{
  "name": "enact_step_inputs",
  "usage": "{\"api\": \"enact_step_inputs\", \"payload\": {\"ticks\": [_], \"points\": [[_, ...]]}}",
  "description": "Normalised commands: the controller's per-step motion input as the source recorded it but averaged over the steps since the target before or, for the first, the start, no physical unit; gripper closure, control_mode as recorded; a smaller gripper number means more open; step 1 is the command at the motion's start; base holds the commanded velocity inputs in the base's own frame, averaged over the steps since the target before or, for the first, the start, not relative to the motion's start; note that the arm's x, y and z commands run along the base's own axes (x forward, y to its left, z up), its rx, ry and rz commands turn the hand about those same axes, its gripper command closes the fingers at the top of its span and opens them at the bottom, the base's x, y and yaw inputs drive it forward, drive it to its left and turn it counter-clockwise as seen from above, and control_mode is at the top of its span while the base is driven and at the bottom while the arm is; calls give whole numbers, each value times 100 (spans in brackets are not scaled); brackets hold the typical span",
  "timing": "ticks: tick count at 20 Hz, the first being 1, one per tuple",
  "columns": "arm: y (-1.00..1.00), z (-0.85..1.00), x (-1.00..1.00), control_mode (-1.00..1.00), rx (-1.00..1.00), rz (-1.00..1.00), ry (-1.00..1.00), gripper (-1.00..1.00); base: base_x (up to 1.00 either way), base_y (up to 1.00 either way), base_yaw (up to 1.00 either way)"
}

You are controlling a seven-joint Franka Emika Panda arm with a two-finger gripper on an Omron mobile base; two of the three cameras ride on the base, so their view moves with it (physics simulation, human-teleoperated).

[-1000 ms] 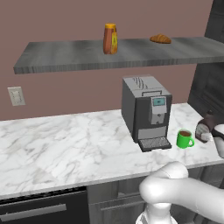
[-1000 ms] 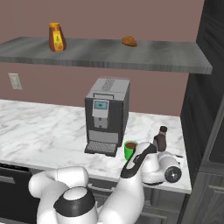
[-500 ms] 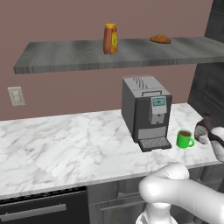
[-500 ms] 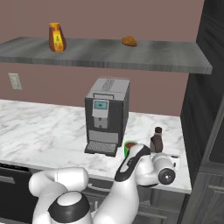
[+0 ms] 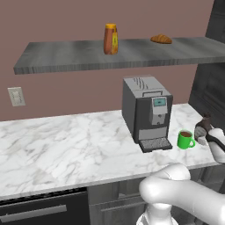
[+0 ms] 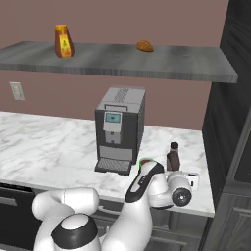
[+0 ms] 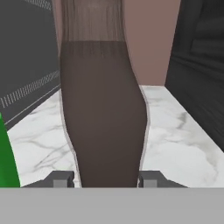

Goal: Pick the syrup bottle and honey bottle from the shelves and place them next to the mug.

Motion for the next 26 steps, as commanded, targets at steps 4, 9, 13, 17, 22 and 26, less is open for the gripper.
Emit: {"api": "enact_step_inputs", "payload": {"ticks": [4, 9, 13, 17, 22, 26], "points": [[0, 4, 0, -100, 0, 0, 0, 100, 0, 0, 0], [2, 7, 0, -100, 0, 0, 0, 100, 0, 0, 0], [16, 2, -2, -100, 0, 0, 0, 100, 0, 0, 0], [19, 0, -3, -100, 0, 0, 0, 100, 0, 0, 0], [4, -5, 0, -100, -2, 0, -1, 100, 0, 0, 0], [0, -9, 0, -100, -2, 0, 0, 100, 0, 0, 0]]}}
